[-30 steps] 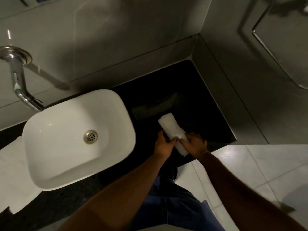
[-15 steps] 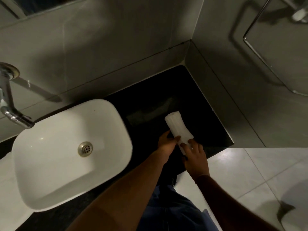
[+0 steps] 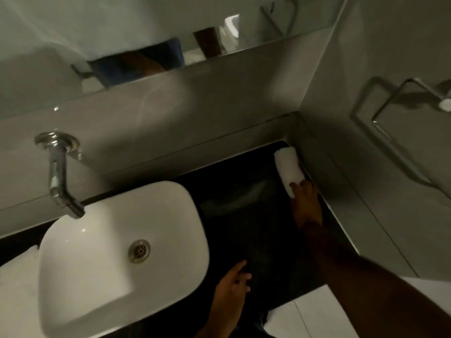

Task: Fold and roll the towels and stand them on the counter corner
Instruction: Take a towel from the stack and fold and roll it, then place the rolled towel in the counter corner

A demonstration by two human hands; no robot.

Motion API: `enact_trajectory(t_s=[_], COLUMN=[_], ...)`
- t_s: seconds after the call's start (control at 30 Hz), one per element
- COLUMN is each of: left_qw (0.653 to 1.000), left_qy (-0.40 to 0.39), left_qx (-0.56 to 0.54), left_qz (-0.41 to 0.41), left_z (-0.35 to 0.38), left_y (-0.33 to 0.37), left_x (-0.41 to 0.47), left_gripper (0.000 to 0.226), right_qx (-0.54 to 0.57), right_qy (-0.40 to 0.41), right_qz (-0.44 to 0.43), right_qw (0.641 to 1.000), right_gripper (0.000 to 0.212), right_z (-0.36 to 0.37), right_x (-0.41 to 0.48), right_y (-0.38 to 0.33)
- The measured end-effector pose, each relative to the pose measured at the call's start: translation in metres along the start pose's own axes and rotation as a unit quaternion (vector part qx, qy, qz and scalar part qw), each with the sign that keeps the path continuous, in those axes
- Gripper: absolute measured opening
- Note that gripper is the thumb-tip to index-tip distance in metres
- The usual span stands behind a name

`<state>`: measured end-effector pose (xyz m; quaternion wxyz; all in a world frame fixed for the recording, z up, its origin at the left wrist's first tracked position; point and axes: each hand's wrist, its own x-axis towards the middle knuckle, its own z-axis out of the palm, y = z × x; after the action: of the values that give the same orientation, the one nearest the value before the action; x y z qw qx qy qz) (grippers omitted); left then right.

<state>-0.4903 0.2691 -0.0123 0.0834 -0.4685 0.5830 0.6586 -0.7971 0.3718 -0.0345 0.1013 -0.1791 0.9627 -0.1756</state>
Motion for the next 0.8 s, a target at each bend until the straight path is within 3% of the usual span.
enact_trajectory(t_s=[0.23,0.4,0.5,0.57,0.63,0.7,0.8], left_qw=[0.999,0.977,0.925,0.853,0.780,0.752,0.760], left_qy=[0.020,-0.008,0.013,0.034,0.070,0.157,0.285], left_qx=[0.044,0.171,0.290,0.370,0.444,0.476,0.481], left_qz=[0.014,0.124,0.246,0.367,0.435,0.428,0.333], left_z=[-0.027,-0.030,-0.035,-0.047,-0.059,-0.077,-0.127], left_y=[-0.023,-0.013,0.006,0.022,0.041,0.066,0.091], left_x=[-0.029,-0.034,-0.039,-0.042,-0.043,-0.051,-0.060], left_gripper=[0.051,0.058,0.052,0.056,0.062,0.066,0.071], right_qx=[-0.007,-0.062,-0.074,-0.084,-0.088,-0.079,-0.042], right_qy=[0.013,-0.014,0.011,0.009,0.014,0.029,0.043], right_qz=[-0.004,0.013,-0.032,-0.102,-0.151,-0.208,-0.282], right_qw=[1.000,0.998,0.997,0.991,0.984,0.974,0.957], right_gripper=[0.056,0.070,0.075,0.075,0.073,0.071,0.064], right_z=[0.000,-0.006,-0.009,-0.013,-0.016,-0.023,-0.024], right_x=[0.061,0.036,0.000,-0.025,-0.040,-0.053,-0.071], right_y=[0.002,-0.011,-0.022,-0.042,-0.070,-0.108,-0.177])
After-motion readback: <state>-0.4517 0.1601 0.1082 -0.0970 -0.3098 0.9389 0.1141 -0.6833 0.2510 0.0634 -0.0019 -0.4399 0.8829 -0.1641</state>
